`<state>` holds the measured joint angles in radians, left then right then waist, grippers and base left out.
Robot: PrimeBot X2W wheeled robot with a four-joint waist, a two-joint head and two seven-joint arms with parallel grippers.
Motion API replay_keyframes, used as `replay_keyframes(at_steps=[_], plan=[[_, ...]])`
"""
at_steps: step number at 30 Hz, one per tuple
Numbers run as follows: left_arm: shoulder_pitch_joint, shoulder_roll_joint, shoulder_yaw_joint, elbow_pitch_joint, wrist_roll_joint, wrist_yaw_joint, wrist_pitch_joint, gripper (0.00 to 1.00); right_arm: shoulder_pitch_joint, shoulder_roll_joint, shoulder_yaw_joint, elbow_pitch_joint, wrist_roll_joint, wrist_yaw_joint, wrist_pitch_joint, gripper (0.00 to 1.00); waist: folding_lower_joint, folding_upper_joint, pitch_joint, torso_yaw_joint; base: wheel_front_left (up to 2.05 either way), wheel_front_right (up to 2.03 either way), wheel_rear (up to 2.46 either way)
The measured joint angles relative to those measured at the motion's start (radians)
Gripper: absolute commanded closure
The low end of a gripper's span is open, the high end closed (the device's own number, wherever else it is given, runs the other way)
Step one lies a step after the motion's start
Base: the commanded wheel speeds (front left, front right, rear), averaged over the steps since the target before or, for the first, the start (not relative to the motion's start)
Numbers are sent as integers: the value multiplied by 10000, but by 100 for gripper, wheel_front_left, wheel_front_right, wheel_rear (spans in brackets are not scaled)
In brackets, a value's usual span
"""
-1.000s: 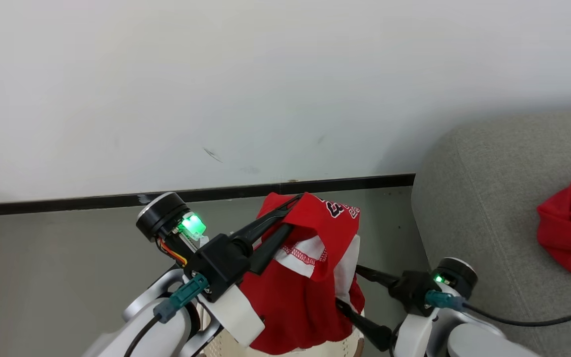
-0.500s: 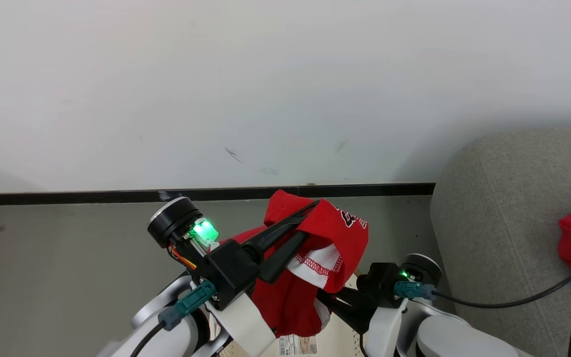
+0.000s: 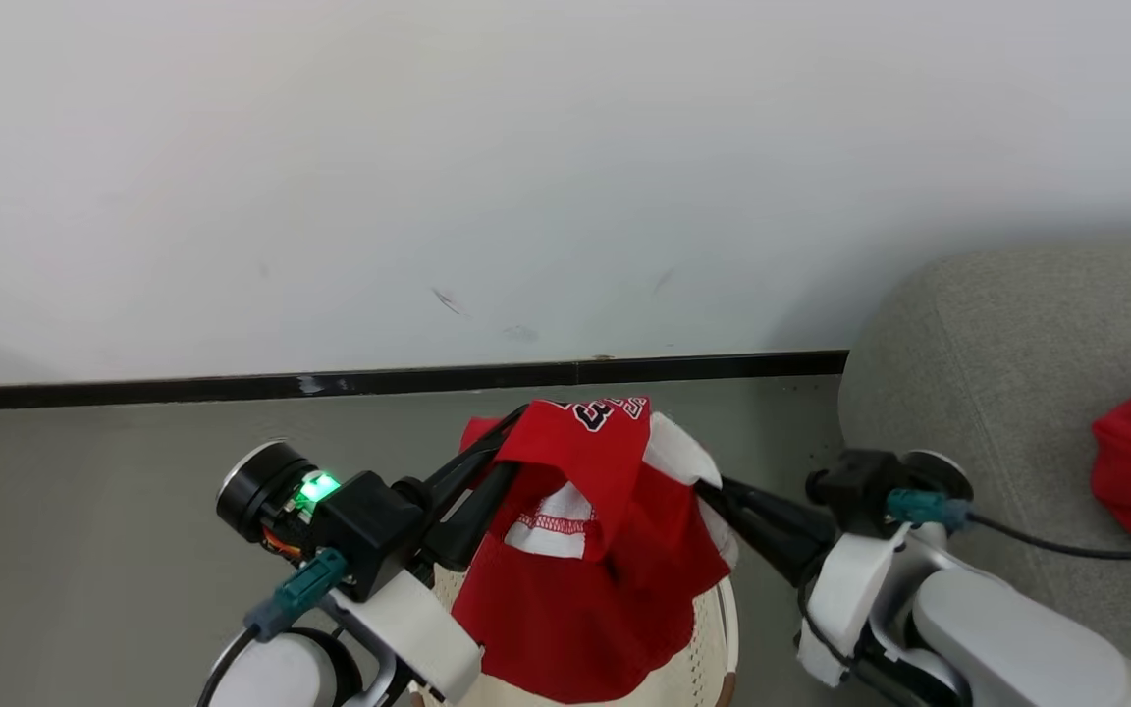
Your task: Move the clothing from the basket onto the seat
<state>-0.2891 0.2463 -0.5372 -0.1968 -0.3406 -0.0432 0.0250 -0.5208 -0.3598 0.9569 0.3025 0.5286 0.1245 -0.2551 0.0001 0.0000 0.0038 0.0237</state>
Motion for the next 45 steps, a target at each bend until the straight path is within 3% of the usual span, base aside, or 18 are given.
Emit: replay_keyframes(at_steps=[10,11,12,14,15,16,17,30,45], plan=[[715,-54,395,408,-376,337,-405,100,145,-602,-2418,-731,-180,0,0,100,0,0,18,-500,0,0,0],[779,-96,401,443,-408,370,-453,82,222,-604,-2654,-819,-184,0,-2,100,0,0,18,-551,0,0,0],[833,-146,401,477,-456,380,-504,72,291,-602,-2838,-907,-186,0,0,100,0,0,19,-603,0,0,0],[954,-238,391,531,-495,385,-594,67,423,-598,-3193,-1057,-207,0,0,100,0,0,19,-700,0,0,0],[999,-263,382,558,-518,405,-633,40,477,-598,-3333,-1101,-249,0,0,100,0,0,19,-749,0,0,0],[1021,-268,366,587,-548,405,-706,5,502,-600,-3427,-1143,-286,0,0,100,0,0,19,-795,0,0,0],[1034,-280,357,598,-552,405,-721,0,527,-600,-3538,-1212,-305,0,0,100,0,0,18,-841,0,0,0],[1203,-479,-46,882,-552,236,-1267,0,1127,-681,-5526,-2088,-882,0,0,100,0,0,-74,-1338,0,0,0],[1523,-629,-803,1440,-548,-123,-1453,0,3277,-719,-8080,-2966,-1638,0,0,100,-1,0,-292,-2101,0,0,0]])
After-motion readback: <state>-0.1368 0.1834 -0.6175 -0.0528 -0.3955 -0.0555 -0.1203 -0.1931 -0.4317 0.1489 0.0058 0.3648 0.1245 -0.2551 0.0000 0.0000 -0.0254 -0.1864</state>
